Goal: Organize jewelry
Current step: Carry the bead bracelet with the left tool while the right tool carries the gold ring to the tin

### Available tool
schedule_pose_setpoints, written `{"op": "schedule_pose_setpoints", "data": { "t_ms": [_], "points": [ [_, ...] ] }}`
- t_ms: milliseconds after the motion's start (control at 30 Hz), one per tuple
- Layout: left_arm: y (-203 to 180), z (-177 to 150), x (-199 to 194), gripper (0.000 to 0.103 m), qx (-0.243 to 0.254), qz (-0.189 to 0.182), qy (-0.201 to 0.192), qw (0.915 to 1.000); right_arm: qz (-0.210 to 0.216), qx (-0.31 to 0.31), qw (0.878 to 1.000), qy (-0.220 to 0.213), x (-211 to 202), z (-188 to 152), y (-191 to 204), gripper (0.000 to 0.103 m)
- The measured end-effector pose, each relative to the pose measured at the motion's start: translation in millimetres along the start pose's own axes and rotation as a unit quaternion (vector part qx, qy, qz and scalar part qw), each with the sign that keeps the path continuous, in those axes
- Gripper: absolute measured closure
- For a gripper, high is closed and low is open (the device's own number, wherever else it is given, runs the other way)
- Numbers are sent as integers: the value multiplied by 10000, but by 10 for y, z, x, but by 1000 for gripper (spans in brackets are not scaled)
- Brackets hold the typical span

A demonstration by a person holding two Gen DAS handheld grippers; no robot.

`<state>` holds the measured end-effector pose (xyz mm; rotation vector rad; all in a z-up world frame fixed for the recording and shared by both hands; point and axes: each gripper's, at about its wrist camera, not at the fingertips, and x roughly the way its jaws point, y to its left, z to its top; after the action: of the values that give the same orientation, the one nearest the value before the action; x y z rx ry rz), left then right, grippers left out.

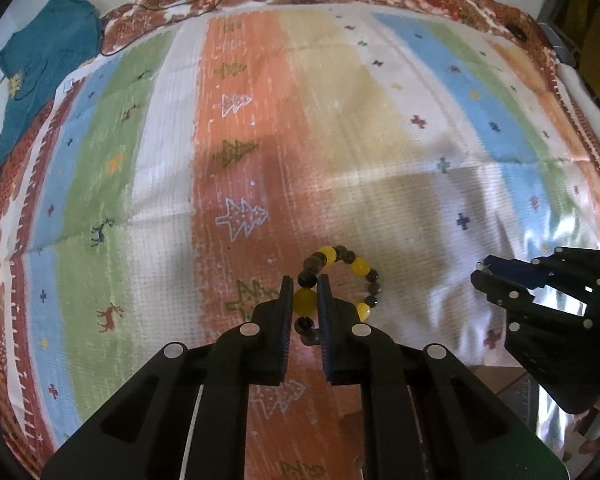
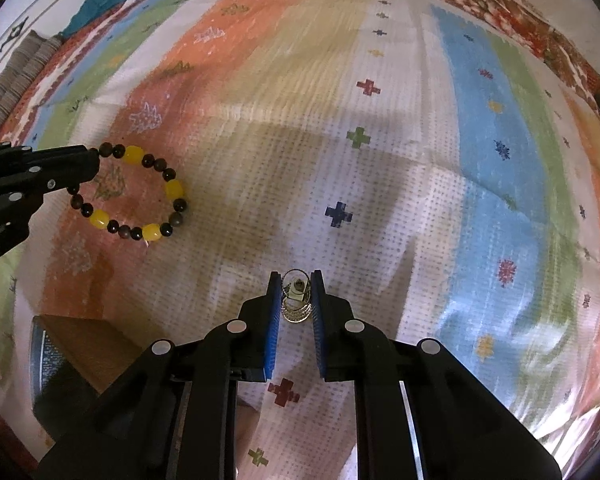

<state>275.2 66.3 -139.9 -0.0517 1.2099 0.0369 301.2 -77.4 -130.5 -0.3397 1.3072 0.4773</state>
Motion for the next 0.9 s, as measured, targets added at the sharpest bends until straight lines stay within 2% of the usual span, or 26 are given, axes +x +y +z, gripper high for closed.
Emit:
{"op": "schedule_pose_setpoints", "data": {
  "t_ms": [267, 367, 800, 900],
  "points": [
    [18, 70, -195, 92, -11, -81, -220, 9997, 30, 182, 9996, -210, -156, -96, -23, 87],
    [-14, 61, -289, 92, 64, 9, -342, 9994, 65, 253, 9993, -281, -220, -109, -19, 87],
    [-79, -59, -694, 92, 14, -290, -672, 9973, 136, 429, 9968, -661, -524, -179, 81, 88],
    [-106, -91, -836, 92, 16, -339, -830, 9960, -32, 327, 9962, -805, -625, -193, 139, 88]
  ]
}}
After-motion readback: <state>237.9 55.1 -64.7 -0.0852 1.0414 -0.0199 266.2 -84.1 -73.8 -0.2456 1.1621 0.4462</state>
